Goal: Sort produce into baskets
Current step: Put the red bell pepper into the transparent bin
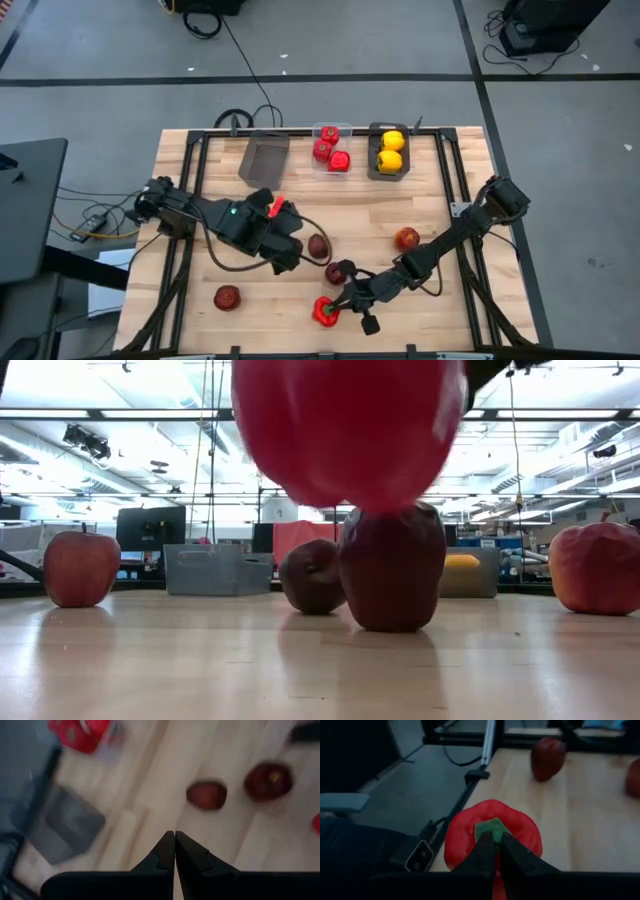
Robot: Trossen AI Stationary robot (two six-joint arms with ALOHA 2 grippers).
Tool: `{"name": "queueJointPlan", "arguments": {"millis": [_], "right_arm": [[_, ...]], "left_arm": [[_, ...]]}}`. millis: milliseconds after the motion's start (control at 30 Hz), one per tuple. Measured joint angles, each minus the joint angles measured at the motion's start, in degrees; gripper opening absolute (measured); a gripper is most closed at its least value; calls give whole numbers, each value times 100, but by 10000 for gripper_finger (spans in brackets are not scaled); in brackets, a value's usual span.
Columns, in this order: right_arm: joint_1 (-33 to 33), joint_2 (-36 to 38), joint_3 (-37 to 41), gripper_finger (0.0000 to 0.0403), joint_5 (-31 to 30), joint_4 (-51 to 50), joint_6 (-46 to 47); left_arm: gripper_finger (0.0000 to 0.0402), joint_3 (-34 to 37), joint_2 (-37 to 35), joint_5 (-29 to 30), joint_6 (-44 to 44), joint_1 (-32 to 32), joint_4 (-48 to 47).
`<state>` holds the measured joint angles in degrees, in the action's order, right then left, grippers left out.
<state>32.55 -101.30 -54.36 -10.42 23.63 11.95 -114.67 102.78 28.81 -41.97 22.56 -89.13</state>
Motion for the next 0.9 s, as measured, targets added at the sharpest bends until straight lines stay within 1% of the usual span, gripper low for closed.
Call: {"name": "queueJointPlan", "arguments": {"millis": [100, 167, 300, 433, 500, 567, 667, 800, 900], "right_arm": [[13, 187, -3, 21, -332, -327, -148], [-14, 289, 3, 21, -509, -563, -184], [-141, 519, 2, 21, -628, -699, -302], [-401, 906, 3, 21, -659, -1020, -497], [-610, 1151, 3, 21, -811, -1162, -629], [-877, 1428, 1, 21, -928, -1452, -772], [-1437, 1778, 1, 21, -947, -1765, -960], [-2343, 2072, 1, 21, -968, -2072, -1302], [-3137, 2175, 3, 21, -962, -2089, -1632]], "left_arm": [[19, 977, -342, -342, -338, 41, 503], [19, 1660, -564, -457, -507, 87, 701], [19, 3002, -1132, -651, -795, 150, 1414], [19, 4268, -1906, -743, -956, 149, 2523], [19, 4848, -2298, -744, -970, 149, 3168], [19, 5392, -2670, -662, -965, 146, 3675], [19, 6078, -3117, -379, -921, 147, 4344], [19, 6897, -3557, 32, -767, 134, 4949], [19, 7509, -3794, 316, -440, 116, 5672]]}}
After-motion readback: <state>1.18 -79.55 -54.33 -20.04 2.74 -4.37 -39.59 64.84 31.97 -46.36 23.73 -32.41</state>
